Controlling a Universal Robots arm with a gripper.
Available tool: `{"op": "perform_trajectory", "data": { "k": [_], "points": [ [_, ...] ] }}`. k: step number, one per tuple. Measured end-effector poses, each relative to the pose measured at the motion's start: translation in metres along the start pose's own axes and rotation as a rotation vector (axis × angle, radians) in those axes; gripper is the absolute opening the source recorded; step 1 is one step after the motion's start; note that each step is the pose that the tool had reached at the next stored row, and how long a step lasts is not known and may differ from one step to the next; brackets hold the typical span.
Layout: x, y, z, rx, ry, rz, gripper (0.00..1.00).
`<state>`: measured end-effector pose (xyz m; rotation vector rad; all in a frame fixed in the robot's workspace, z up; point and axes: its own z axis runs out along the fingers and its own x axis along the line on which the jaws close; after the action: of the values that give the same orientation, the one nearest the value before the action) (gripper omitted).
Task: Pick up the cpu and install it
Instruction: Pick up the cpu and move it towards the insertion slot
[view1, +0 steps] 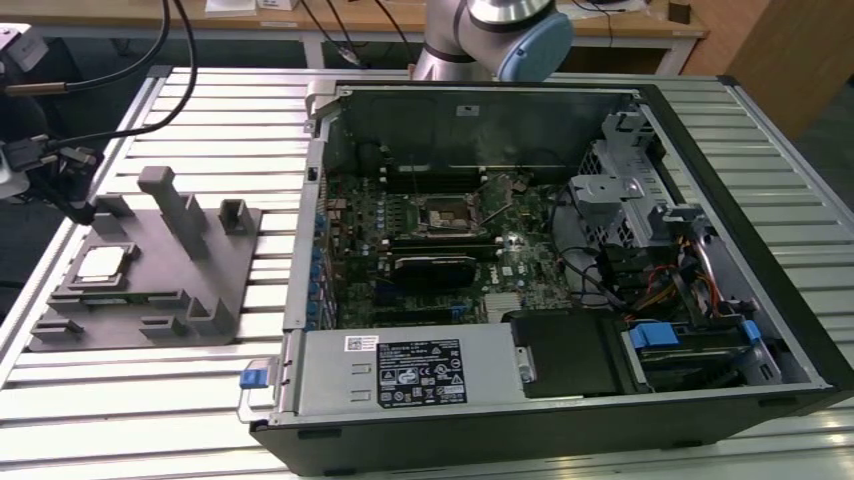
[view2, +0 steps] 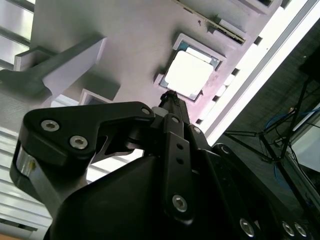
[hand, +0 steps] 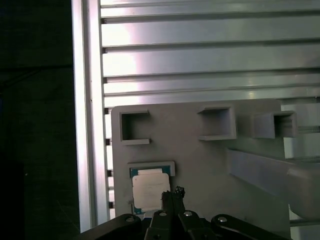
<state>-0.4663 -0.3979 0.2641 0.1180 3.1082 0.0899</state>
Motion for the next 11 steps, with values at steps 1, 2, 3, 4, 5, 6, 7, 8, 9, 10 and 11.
{"op": "perform_trajectory", "data": {
  "k": [1, 2, 3, 4, 5, 6, 7, 8, 9, 10, 11],
  "points": [
    [0.0003, -0.0001, 0.0008, 0.0000, 0.0000, 0.000, 0.11],
    [0.0007, -0.0001, 0.0015, 0.0001, 0.0001, 0.000, 0.11],
    [0.0009, -0.0002, 0.0023, 0.0001, 0.0000, 0.000, 0.11],
    [0.0013, -0.0003, 0.0031, 0.0000, 0.0001, 0.000, 0.11],
    [0.0017, -0.0004, 0.0038, 0.0001, 0.0001, 0.000, 0.11],
    [0.0020, -0.0004, 0.0046, 0.0000, 0.0000, 0.000, 0.11],
    [0.0022, -0.0005, 0.0053, 0.0000, 0.0000, 0.000, 0.11],
    [0.0024, -0.0005, 0.0059, 0.0000, 0.0000, 0.000, 0.11],
    [0.0025, -0.0006, 0.0066, 0.0000, -0.0001, 0.000, 0.11],
    [0.0027, -0.0006, 0.0073, 0.0000, 0.0000, 0.000, 0.11],
    [0.0029, -0.0007, 0.0080, 0.0000, 0.0000, 0.000, 0.11]
  ]
}}
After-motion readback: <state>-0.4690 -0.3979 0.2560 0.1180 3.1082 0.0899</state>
